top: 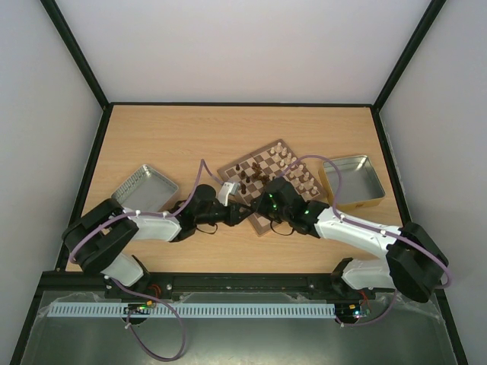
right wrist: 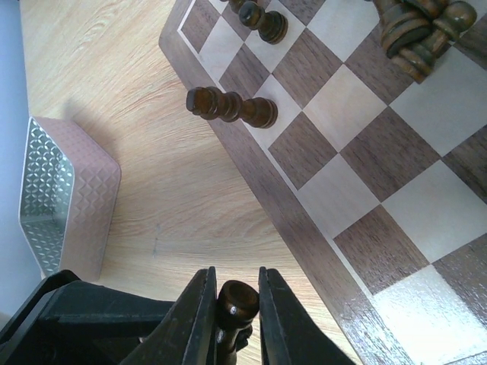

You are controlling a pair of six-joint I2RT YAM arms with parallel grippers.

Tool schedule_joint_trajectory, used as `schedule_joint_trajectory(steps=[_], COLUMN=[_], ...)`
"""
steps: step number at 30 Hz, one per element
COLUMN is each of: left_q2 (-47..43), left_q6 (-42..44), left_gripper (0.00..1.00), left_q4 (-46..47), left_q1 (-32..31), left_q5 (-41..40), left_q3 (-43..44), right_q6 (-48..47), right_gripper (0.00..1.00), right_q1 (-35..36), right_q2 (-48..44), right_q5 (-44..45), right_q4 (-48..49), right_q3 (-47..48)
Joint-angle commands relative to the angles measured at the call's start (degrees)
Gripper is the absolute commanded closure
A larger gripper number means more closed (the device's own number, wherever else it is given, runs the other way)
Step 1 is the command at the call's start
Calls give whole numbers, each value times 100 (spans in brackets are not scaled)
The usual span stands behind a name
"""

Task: Set up the chess pieces on the board
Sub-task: Place the chess piece on the chessboard.

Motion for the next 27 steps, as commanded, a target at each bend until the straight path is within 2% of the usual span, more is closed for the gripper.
schedule_joint_trajectory(steps=[1, 6, 12, 17, 21, 27], left_q2=[-67, -221, -732, -1324, -1620, -1915], left_q6=[413, 1159, 1779, 2119, 2347, 2418], left_gripper=[86, 90, 92, 93, 93, 94], left_q4=[226, 49, 148, 355, 312, 322], left_q1=[-20, -25, -4, 42, 134, 262], left_q5=[-105, -47, 437, 1008, 1515, 1898], left_q3=[186, 159, -39, -178, -180, -165], right_q6=[-137, -700, -1481, -1697, -1618, -1793], right_gripper=[83, 62, 45, 42, 42, 45], right_q1=[-2, -169, -679, -1280, -1334, -1338], right_q2=[-192, -361, -837, -1307, -1660, -1786], right_q5=[-22, -35, -1134, -2647, -3758, -4170], right_q4=[-53, -649, -485, 106, 824, 618], right_q3=[-44, 511, 555, 244, 76, 75])
